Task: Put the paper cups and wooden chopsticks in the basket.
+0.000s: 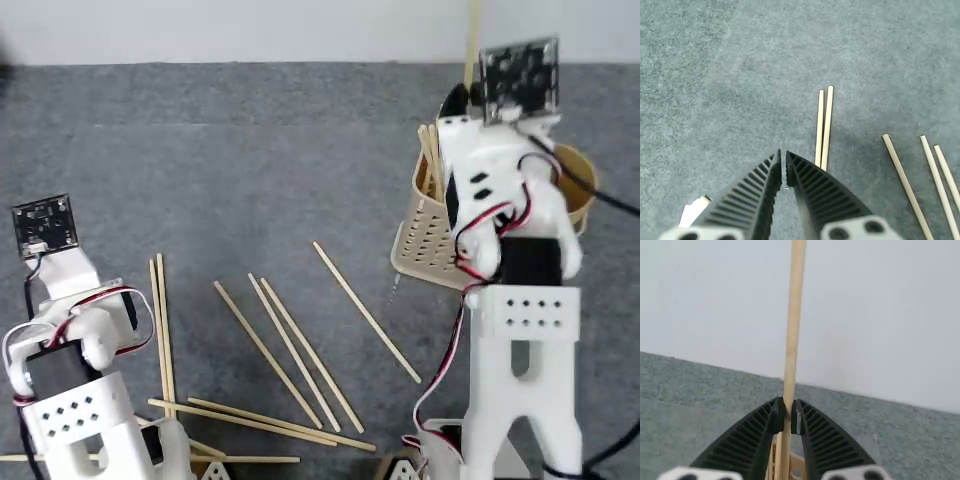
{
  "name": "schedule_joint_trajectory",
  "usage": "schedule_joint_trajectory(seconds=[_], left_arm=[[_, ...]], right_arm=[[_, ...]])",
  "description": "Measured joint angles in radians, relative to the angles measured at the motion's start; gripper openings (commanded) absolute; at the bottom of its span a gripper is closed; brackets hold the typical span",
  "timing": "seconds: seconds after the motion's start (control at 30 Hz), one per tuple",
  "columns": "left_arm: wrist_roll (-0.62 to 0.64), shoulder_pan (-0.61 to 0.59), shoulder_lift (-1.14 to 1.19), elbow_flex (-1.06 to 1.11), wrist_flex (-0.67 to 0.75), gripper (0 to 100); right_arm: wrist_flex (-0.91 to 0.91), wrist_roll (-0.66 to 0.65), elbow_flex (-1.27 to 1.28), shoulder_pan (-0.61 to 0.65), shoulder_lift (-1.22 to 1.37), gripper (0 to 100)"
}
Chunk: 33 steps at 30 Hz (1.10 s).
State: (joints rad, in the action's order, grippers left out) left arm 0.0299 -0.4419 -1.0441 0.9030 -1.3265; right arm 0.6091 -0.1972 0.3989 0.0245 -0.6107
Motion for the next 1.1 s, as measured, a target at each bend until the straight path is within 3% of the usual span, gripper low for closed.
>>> schedule_joint_trajectory(seconds=[0.1,0.23,0.4,0.73,1.0,1.1], left_arm=[[0.000,0.000,0.000,0.000,0.000,2],[0.000,0.000,0.000,0.000,0.000,2],[0.000,0.000,0.000,0.000,0.000,2],[-0.052,0.057,0.002,0.000,0.015,2],[-0.114,0.086,0.299,-0.124,0.017,2],[-0.153,0.086,0.474,-0.210,0.017,8]], right_arm=[[-0.014,0.000,0.025,-0.002,-0.035,18.1],[0.055,0.000,0.017,0.002,-0.087,13.1],[0.288,0.002,-0.049,0.049,-0.153,0.4],[0.787,0.000,-0.014,0.245,-0.219,0.8],[0.724,0.092,0.324,0.331,-0.222,0.9],[0.635,0.124,0.422,0.334,-0.222,0.9]])
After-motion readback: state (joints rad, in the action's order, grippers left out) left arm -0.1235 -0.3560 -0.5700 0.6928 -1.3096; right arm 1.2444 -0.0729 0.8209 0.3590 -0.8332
